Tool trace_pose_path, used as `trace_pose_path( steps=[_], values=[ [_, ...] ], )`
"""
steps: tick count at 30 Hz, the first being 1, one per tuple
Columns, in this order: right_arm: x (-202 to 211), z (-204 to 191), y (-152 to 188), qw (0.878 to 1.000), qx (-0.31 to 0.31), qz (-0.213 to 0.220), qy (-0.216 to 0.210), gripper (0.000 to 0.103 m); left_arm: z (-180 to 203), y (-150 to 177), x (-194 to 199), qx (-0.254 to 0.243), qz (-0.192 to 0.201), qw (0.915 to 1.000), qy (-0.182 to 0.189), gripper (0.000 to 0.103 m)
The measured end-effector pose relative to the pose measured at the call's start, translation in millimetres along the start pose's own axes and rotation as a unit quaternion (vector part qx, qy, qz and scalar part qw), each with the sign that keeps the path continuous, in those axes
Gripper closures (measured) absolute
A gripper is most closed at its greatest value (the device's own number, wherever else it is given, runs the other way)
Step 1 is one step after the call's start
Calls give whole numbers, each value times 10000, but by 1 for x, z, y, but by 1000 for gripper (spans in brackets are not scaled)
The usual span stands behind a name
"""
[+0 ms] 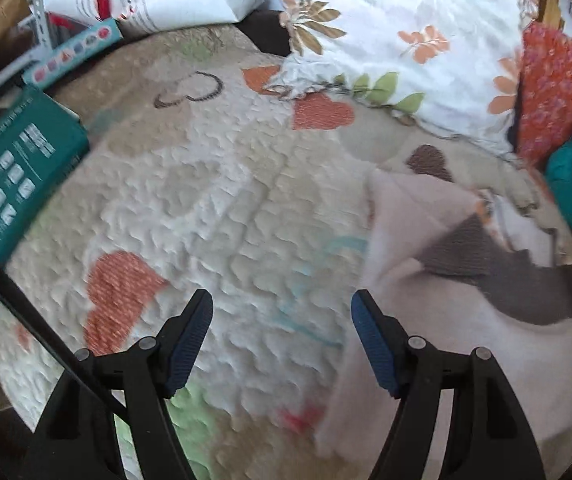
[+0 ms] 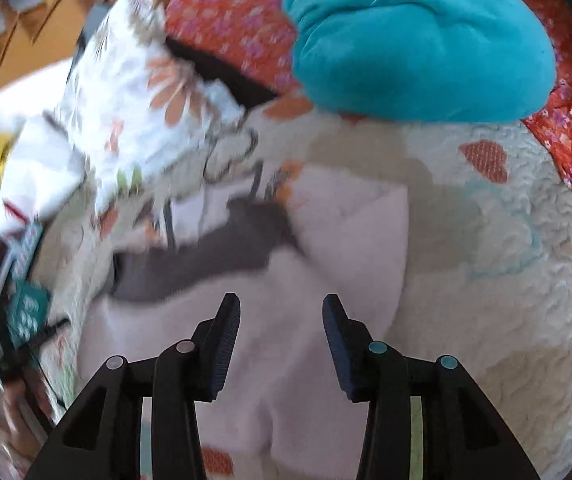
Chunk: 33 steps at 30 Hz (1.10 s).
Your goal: Fold small clothes
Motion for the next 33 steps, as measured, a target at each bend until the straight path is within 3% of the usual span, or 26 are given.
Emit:
trace_pose_path(
  steps=[3, 4, 5, 8, 9, 10, 13, 16, 20, 23, 27, 30, 33],
  values=[
    [4, 13, 23, 9941, 604, -209, 876, 54, 8, 4, 1, -134, -34, 9999, 60, 32],
    [4, 17, 31, 9924, 712, -289, 956, 48, 11, 7, -1, -192, -68, 9998, 84, 32],
    [5, 21, 37, 9919, 758, -377, 943, 44, 14, 10, -3, -245, -115, 9995, 132, 32],
    [-3, 33, 63, 9950, 512, -744, 434, 45, 27, 19, -8, -326, -250, 9987, 294, 32],
    [-7, 34, 66, 9950, 434, -831, 340, 53, 29, 21, -8, -348, -262, 9986, 305, 32],
    [-10, 38, 72, 9951, 255, -948, 123, 85, 32, 22, -8, -375, -265, 9985, 298, 32],
    [0, 48, 65, 9964, -25, -838, 81, 94, 37, 24, -5, -408, -222, 9985, 286, 32],
    [13, 64, 54, 9955, 70, -619, 709, 94, 37, 22, 1, -436, -118, 9987, 219, 32],
    [10, 71, 52, 9885, 257, -782, 1268, 88, 34, 21, 20, -354, -47, 9988, 339, 32],
    [28, 65, 37, 9940, 57, -368, 1033, 76, 30, 23, 40, -237, 9, 9987, 461, 32],
    [54, 35, 15, 9966, 131, 472, 661, 76, 27, 26, 63, -10, 116, 9971, 754, 25],
    [49, 7, 11, 9968, 270, 627, 413, 76, 24, 22, 63, 106, 151, 9967, 794, 25],
    [27, -21, 5, 9982, 343, 442, 209, 76, 21, 18, 56, 108, 209, 9969, 752, 25]
  ],
)
Point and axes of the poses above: each gripper's, at about its wrist camera, not at the fingertips, and x roughly against the way its jaws point, z to its right, y to its underside, the point moved 9 cm from there along -x, roughly the way its jaws point
